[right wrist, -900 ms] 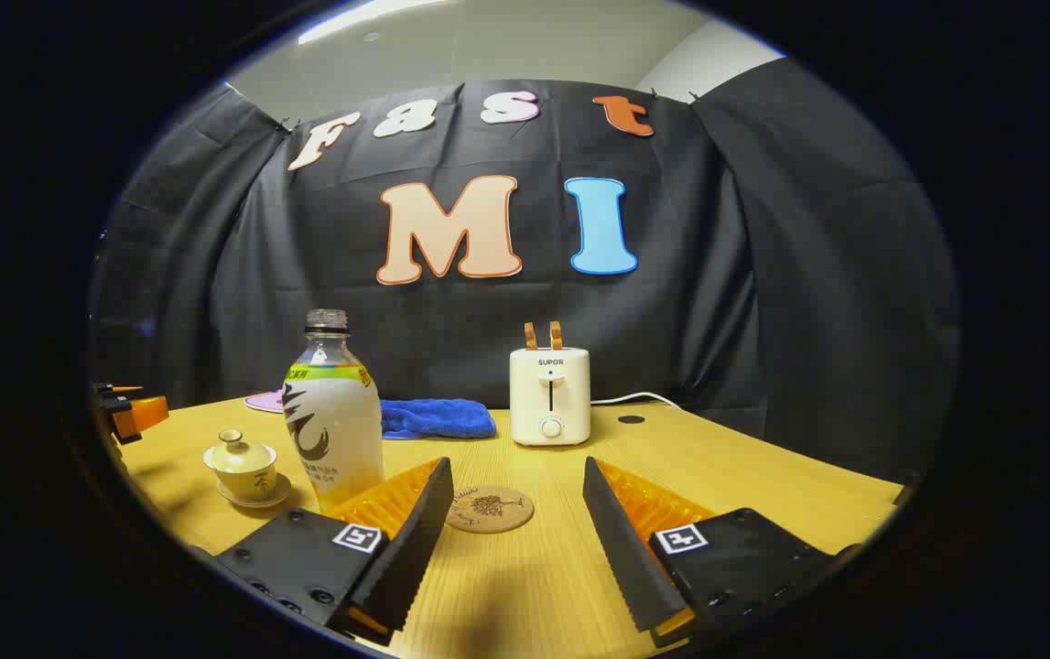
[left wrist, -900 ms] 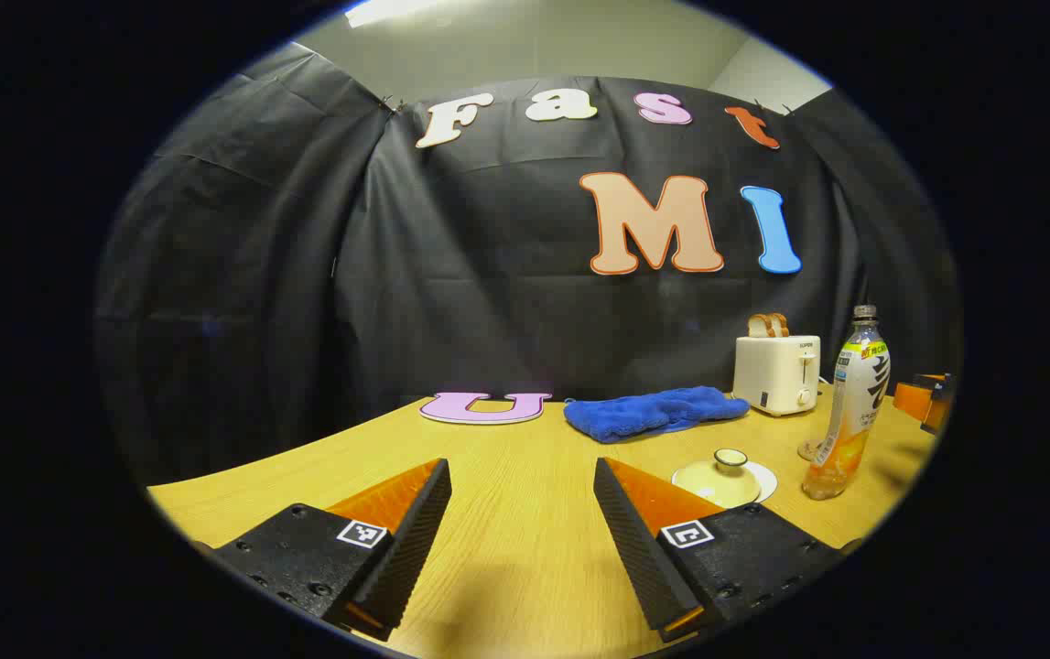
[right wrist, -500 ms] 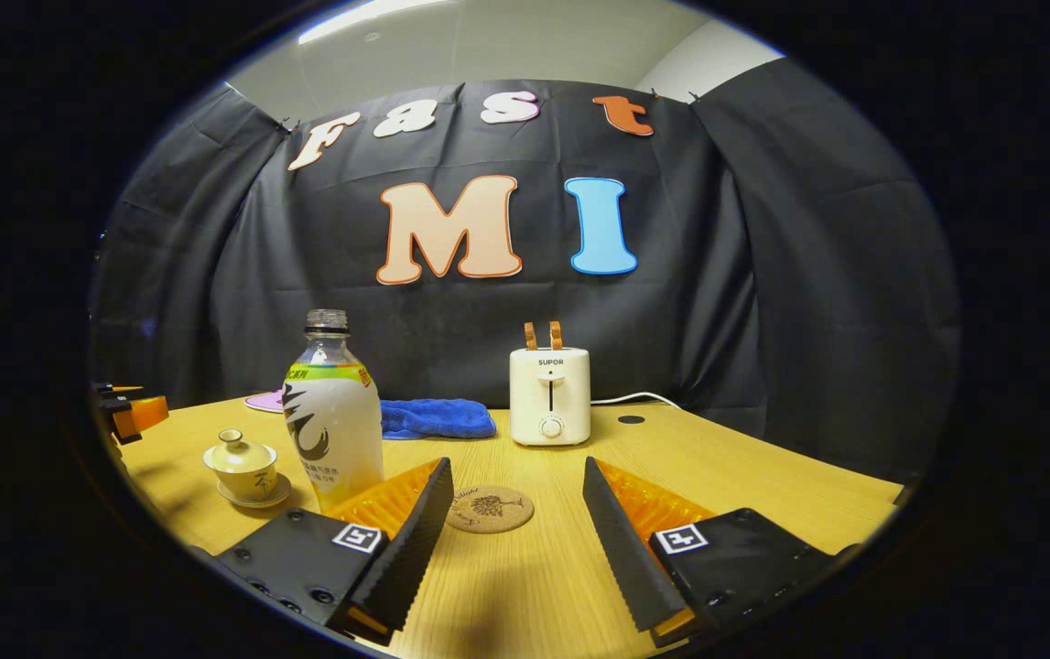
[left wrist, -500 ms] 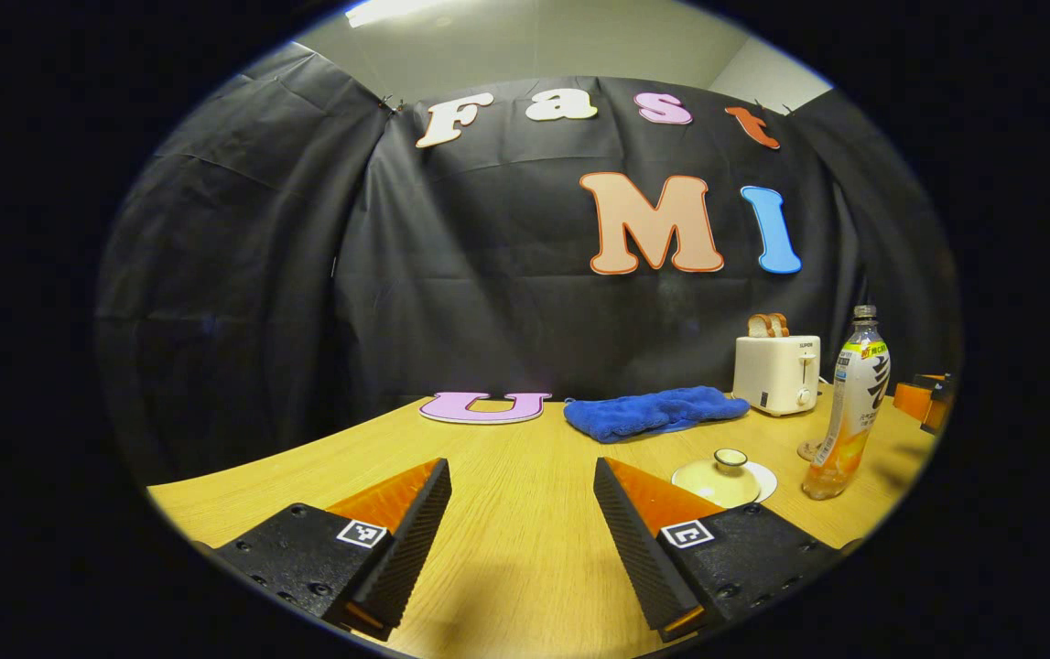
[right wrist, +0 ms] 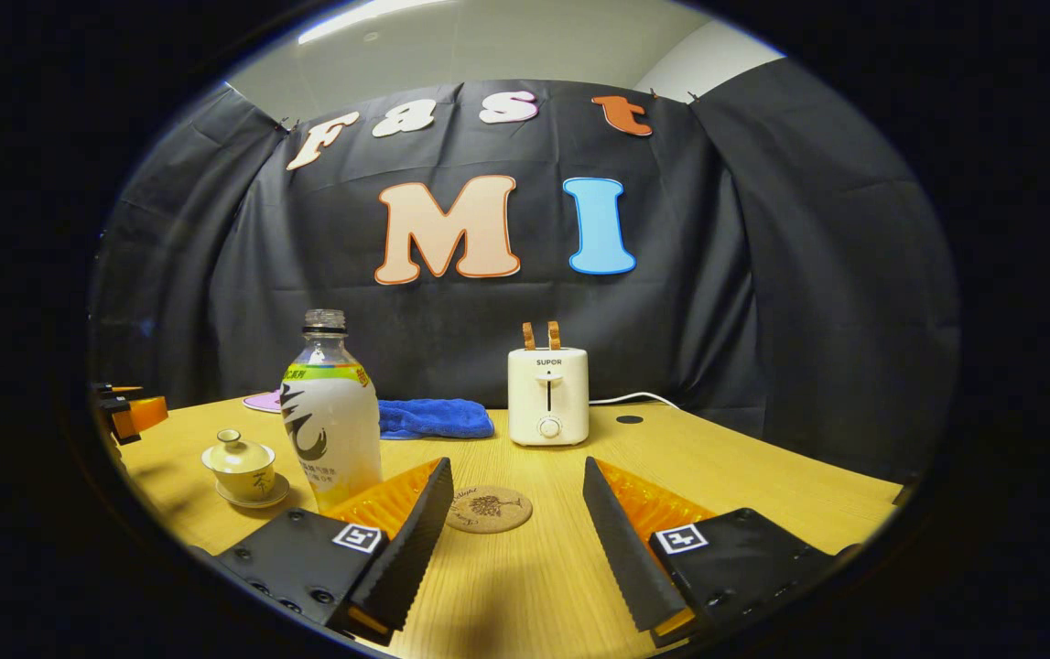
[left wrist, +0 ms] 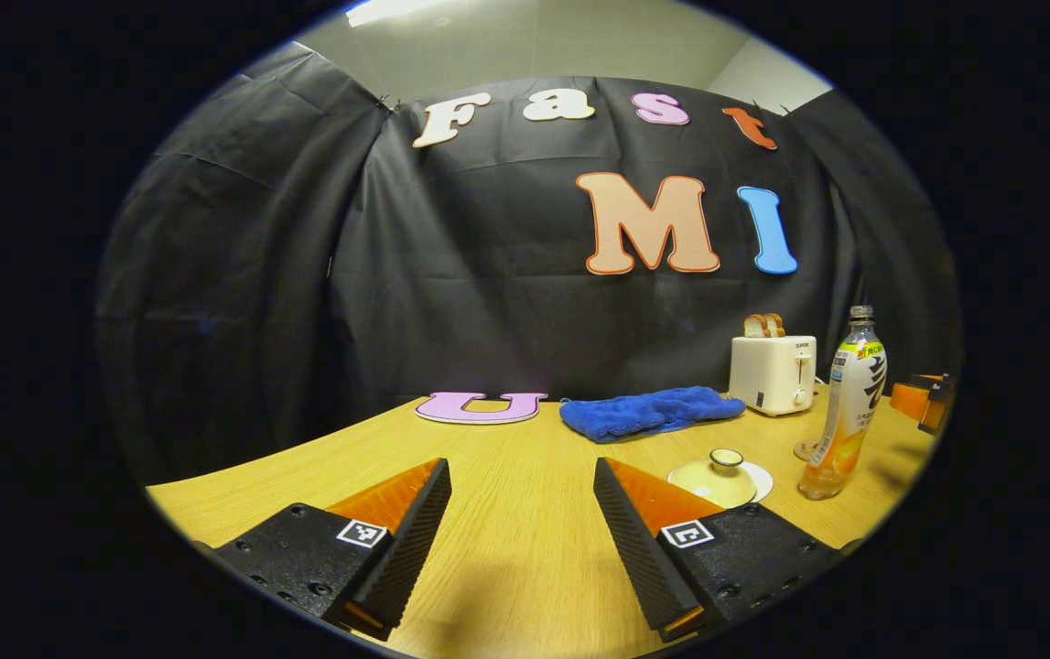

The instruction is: Open the teacup lid with one hand, grasp the water bottle and pour water into the teacup with the other hand; after pouring, place the water bottle on the coaster and then close the teacup lid.

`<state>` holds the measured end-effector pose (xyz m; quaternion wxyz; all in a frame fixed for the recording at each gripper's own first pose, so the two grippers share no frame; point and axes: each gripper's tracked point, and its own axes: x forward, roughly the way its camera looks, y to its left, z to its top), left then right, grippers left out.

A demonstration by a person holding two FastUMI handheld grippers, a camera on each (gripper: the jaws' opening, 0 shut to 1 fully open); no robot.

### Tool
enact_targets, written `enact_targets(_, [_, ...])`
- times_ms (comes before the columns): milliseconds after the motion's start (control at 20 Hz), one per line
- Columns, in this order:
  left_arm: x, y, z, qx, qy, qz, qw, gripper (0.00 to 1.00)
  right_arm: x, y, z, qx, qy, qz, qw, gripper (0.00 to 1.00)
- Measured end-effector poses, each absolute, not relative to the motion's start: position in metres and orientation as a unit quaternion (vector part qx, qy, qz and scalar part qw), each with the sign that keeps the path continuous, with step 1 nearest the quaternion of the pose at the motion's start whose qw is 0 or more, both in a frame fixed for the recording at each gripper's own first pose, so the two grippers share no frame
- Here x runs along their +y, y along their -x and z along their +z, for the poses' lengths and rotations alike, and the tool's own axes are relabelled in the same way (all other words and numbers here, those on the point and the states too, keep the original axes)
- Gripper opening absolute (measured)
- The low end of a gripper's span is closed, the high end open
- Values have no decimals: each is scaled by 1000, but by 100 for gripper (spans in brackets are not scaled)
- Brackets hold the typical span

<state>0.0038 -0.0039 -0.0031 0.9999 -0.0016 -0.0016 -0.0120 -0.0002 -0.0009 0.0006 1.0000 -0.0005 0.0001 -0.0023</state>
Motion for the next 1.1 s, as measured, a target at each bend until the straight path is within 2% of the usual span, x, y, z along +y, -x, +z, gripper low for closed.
enact_targets(200, [-15, -6, -3, -3, 2, -36, 999, 92, -2, 1, 1, 0, 1, -2, 1000, 88])
enact_targets(850, [-96, -16, -4, -4, 6, -223, 975, 92, -1, 2, 2, 1, 1, -2, 1000, 88])
enact_targets(900, [-103, -17, -3, -4, 6, -238, 971, 92, -1, 2, 2, 1, 1, -2, 1000, 92])
enact_targets(1000, [-118, -21, -4, -4, 6, -268, 963, 92, -1, 2, 2, 1, 1, -2, 1000, 88])
enact_targets(1100, [-128, -22, -4, 0, 5, -288, 958, 92, -1, 3, 2, 1, 1, -2, 1000, 92])
